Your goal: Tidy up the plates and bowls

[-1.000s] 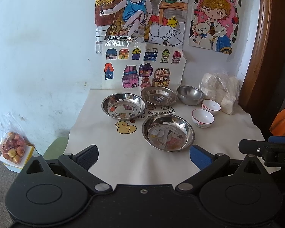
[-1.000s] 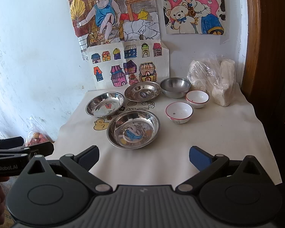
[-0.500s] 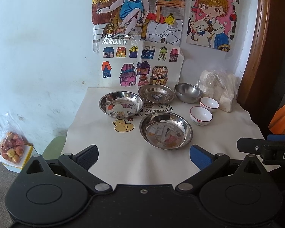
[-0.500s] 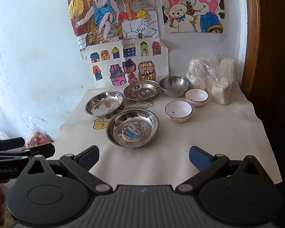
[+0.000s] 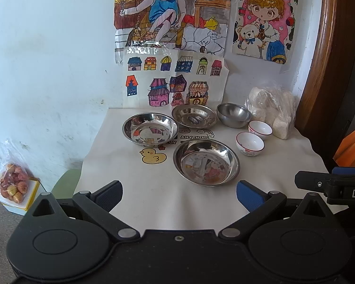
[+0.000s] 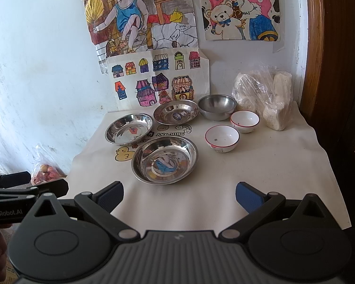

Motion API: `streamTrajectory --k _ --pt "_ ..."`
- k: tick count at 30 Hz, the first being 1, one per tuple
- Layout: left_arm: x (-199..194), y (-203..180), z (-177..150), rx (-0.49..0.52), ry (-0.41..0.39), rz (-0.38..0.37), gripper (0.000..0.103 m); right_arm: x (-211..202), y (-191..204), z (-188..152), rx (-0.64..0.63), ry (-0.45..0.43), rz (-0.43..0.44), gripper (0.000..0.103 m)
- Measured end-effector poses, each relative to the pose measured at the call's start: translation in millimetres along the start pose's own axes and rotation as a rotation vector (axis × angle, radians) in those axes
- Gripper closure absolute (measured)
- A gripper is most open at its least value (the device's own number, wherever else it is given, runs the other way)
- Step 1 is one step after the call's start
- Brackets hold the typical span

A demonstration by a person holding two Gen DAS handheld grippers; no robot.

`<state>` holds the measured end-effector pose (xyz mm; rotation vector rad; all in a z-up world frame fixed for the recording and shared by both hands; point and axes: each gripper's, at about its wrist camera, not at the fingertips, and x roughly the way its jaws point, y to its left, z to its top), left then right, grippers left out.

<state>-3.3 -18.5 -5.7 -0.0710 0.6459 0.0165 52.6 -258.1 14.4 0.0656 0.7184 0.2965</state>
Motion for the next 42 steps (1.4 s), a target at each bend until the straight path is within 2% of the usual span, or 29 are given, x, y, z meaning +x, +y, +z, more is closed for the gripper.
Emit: streamTrajectory --k 33,42 --pt "0.8 1.2 2.2 -0.001 0.004 -0.001 0.001 7.0 -3.0 -2.5 0.006 0.010 -0.006 0.000" --pt "6.5 -4.4 -5.8 0.007 0.014 -0.004 0.001 7.3 -6.0 -2.6 0.015 0.017 -0.019 0.000"
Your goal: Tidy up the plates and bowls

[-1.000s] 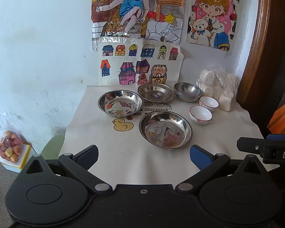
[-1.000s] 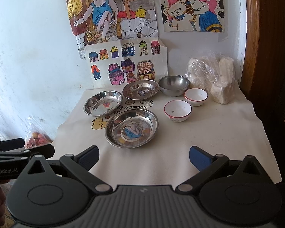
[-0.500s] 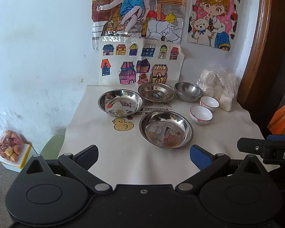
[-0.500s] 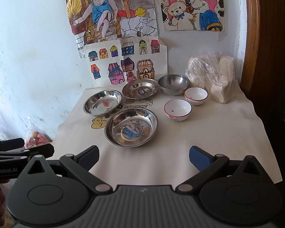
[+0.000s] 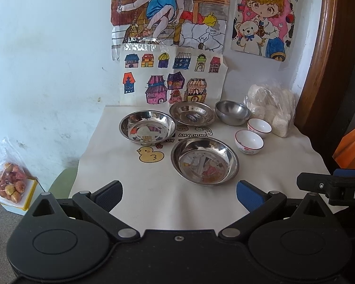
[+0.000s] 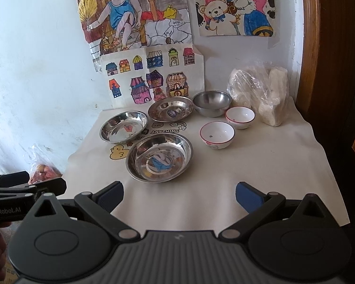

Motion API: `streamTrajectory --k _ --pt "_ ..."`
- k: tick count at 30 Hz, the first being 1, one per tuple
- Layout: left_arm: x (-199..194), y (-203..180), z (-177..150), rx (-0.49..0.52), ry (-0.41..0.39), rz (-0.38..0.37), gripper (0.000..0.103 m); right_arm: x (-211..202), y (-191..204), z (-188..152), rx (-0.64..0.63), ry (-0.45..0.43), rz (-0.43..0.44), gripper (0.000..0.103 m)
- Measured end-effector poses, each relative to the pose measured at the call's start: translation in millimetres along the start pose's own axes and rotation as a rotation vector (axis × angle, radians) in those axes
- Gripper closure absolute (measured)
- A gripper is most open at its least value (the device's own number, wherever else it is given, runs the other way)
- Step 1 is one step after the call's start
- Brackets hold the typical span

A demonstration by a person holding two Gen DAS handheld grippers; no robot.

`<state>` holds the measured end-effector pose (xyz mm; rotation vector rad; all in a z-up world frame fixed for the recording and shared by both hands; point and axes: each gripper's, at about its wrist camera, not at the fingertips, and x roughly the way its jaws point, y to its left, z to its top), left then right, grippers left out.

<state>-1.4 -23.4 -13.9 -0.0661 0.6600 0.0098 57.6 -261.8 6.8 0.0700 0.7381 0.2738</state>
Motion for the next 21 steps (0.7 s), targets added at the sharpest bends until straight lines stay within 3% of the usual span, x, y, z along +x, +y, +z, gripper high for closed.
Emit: streamTrajectory --k 13,21 --pt "23 -12 7 0.007 0.071 -0.004 0.001 11 -11 1 0.019 0.044 -0.011 0.000" --pt "59 -13 11 -0.039 0.186 -0.015 0.001 33 -28 5 0.030 0.107 -0.012 0.000"
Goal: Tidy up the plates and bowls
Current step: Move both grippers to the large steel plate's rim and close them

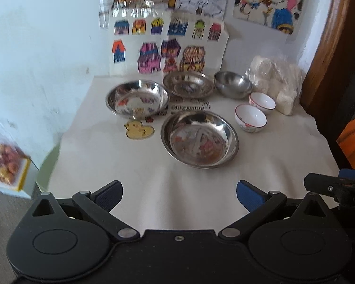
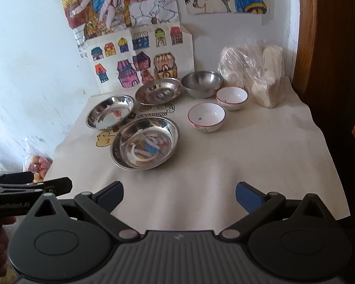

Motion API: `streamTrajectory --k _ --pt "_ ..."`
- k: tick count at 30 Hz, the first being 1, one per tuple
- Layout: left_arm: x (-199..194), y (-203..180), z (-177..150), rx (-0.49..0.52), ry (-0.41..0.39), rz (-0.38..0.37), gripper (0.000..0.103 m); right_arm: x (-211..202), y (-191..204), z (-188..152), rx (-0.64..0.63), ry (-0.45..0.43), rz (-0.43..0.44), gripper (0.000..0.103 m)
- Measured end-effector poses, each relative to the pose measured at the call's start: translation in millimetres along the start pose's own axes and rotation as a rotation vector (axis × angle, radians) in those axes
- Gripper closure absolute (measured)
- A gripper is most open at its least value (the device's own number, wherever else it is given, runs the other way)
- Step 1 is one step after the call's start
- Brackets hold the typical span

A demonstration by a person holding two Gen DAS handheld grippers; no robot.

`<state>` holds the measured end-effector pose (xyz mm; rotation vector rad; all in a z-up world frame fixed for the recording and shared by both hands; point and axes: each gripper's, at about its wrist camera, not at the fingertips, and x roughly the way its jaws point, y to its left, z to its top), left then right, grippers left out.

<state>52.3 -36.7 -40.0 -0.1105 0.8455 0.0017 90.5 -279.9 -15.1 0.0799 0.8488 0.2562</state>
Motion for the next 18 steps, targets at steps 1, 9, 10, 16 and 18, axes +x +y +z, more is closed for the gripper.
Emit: streamTrajectory --k 1,9,10,16,18 --pt "6 3 2 -0.027 0.017 -0.006 0.001 4 -3 2 0.000 0.007 0.001 0.000" --pt "51 -3 26 -0.109 0.095 0.028 0.001 38 -28 22 -0.008 0.069 0.008 0.000" --pt "57 -6 31 -0.112 0.098 0.030 0.001 44 -32 27 -0.012 0.072 0.010 0.000" --pt "93 -20 65 -0.167 0.117 0.063 0.001 77 -57 61 -0.047 0.086 0.041 0.000" --pt "102 -23 77 -0.201 0.135 0.085 0.001 86 -64 76 -0.063 0.094 0.059 0.000"
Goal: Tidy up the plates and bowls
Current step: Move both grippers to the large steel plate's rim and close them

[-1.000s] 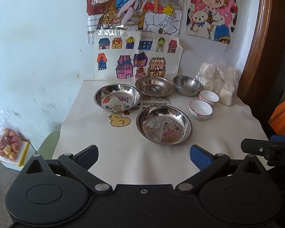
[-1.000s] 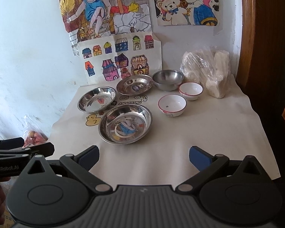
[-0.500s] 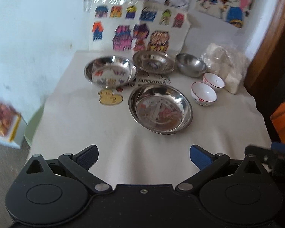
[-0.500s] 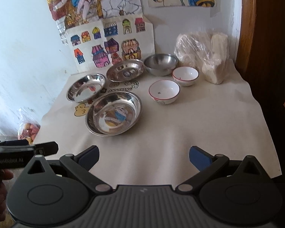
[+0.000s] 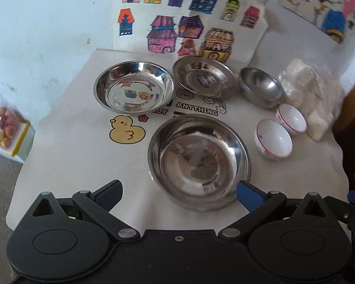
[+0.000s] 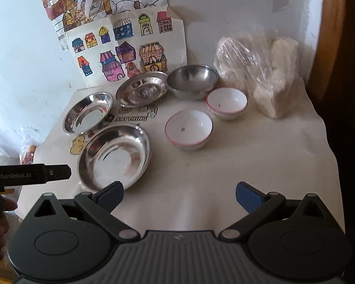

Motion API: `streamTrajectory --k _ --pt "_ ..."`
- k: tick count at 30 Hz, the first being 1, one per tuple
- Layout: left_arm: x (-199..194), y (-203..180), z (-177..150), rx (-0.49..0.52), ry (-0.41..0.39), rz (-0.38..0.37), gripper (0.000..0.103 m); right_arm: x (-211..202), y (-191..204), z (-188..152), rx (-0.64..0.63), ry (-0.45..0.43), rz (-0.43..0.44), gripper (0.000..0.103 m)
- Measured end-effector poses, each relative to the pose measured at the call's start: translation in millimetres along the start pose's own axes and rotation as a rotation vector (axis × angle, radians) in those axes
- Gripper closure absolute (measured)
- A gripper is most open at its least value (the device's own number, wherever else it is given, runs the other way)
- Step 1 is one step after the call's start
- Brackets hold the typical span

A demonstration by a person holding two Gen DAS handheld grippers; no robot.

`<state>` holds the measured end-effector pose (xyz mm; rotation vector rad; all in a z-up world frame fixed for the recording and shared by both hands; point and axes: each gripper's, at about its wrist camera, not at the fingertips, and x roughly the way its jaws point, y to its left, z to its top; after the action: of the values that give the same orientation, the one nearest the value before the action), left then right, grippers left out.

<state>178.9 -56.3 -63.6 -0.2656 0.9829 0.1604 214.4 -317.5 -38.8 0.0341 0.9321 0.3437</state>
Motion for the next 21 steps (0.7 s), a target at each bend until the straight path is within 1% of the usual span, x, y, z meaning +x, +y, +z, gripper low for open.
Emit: streamTrajectory --k 5,9,13,16,21 --pt "8 -6 24 -0.067 -0.005 0.045 0.001 13 -18 36 -0.052 0.004 0.038 0.000" --pt "14 0 37 -0.097 0.002 0.085 0.001 34 -18 54 -0.080 0.034 0.079 0.000" --pt "18 16 53 -0.094 0.018 0.117 0.001 51 -8 67 -0.078 0.040 0.113 0.000" --pt "24 33 66 -0.079 0.033 0.126 0.001 63 4 74 -0.059 0.044 0.130 0.000" --pt "41 72 93 -0.056 0.064 0.126 0.001 87 34 87 -0.026 0.052 0.129 0.000"
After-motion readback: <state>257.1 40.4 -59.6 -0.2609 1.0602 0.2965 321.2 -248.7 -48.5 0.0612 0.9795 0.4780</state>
